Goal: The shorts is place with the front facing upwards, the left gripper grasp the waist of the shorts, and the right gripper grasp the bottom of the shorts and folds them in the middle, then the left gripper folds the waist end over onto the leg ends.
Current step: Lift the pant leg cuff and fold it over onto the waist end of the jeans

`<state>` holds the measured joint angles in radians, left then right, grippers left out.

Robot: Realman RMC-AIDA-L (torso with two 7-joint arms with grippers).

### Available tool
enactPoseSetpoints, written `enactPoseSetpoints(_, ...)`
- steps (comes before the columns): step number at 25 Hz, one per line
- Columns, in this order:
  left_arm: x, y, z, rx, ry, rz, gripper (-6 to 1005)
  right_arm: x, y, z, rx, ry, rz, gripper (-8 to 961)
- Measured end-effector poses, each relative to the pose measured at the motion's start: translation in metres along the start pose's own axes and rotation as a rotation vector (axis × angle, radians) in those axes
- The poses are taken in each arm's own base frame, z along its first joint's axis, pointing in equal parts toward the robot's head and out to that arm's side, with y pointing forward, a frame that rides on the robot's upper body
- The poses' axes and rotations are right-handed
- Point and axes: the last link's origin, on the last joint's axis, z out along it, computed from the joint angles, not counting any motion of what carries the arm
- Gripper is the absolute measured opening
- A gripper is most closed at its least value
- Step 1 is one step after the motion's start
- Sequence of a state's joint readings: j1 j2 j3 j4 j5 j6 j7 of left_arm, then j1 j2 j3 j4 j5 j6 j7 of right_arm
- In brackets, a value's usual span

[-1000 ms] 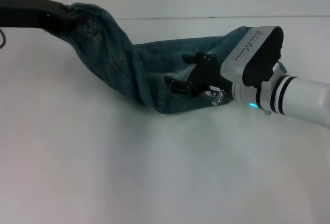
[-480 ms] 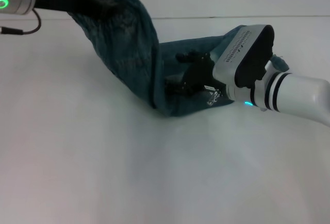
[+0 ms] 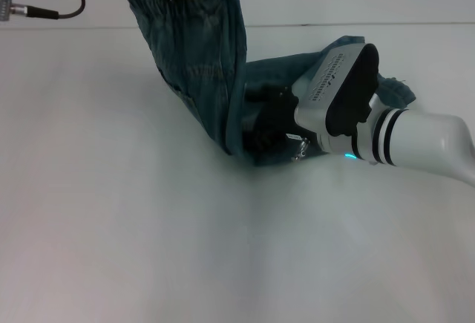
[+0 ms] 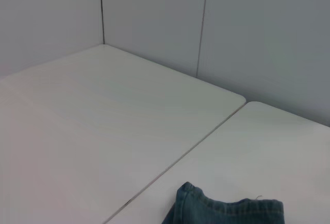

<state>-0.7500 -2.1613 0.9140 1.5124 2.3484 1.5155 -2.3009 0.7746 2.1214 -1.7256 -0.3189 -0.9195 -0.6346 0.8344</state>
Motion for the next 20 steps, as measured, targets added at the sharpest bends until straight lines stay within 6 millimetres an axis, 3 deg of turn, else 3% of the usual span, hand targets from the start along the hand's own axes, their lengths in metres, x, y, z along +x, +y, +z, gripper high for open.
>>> enactPoseSetpoints(20,0.002,0.019,0.016,-0.062,-0.053,0.035,49,-0.010,0.017,0.008,-0.084,-0.007,-0.022,789)
